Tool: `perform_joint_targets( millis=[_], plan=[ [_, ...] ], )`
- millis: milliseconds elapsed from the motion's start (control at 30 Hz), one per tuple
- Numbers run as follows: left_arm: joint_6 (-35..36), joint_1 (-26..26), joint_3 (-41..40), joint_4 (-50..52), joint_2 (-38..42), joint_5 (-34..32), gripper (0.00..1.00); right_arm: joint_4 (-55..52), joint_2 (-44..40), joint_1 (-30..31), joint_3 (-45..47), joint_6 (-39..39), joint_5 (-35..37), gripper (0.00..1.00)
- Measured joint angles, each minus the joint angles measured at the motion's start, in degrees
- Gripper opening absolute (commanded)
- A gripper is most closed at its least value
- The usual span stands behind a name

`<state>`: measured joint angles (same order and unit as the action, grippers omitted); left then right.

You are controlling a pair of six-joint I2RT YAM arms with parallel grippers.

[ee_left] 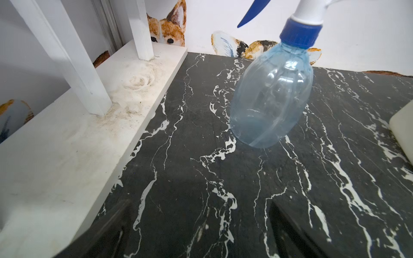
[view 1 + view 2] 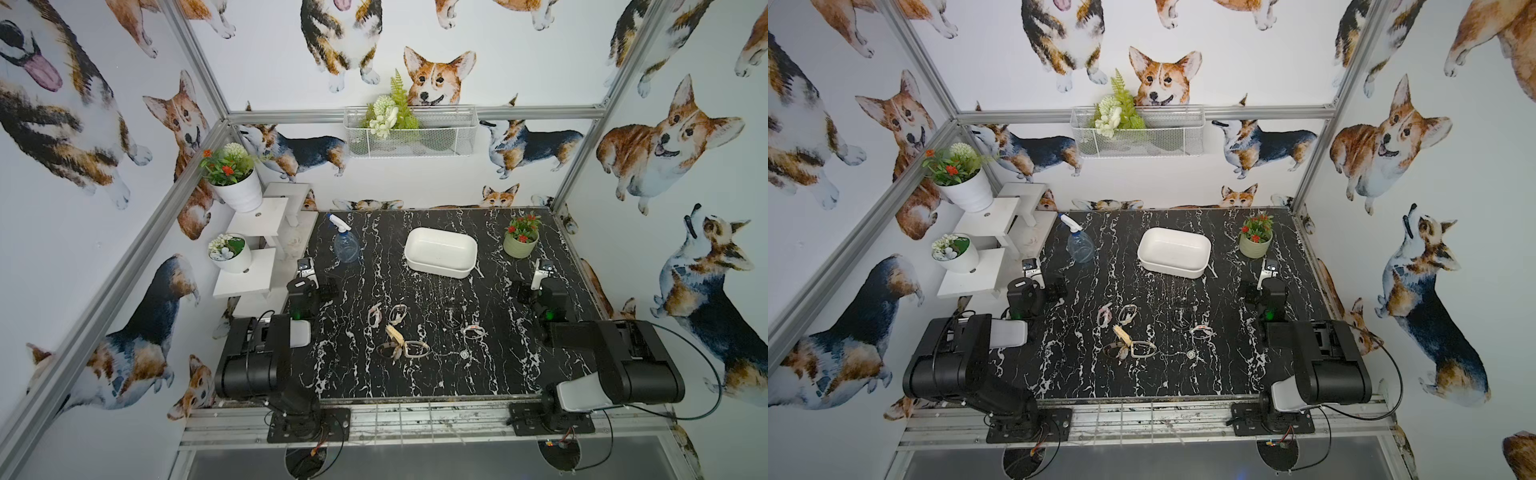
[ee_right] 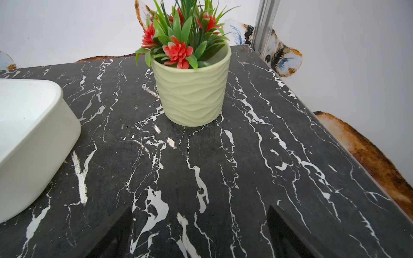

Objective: Put the watch into the storage box
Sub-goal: Pick up the watch at the center of the board.

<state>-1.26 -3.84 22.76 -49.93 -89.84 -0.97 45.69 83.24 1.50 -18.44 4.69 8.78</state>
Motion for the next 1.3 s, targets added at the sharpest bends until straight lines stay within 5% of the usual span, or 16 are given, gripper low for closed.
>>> perform_joint_targets(
  millis=[733,933,1067,1300],
  plan=[
    [0.0,-0.4,0.3,1.2,0.6,0.0,1.0,-0.5,-0.7,0.0,-0.1,0.0,0.0,1.0],
    [-1.4,-0.2,9.5,15.2,10.0,-1.9,1.0,-15.0,-11.3,0.1,-11.3,0.3,0.0,1.0],
    [-4.9,1.3,18.1,27.2,11.8,-1.6,1.0,-29.1,-13.0,5.5,-21.3,1.1,1.6,1.0],
    [-5.5,14.7,32.7,49.0,12.9,-4.7,1.0,-57.5,-11.9,20.5,-38.4,1.0,3.1,1.0]
  ],
)
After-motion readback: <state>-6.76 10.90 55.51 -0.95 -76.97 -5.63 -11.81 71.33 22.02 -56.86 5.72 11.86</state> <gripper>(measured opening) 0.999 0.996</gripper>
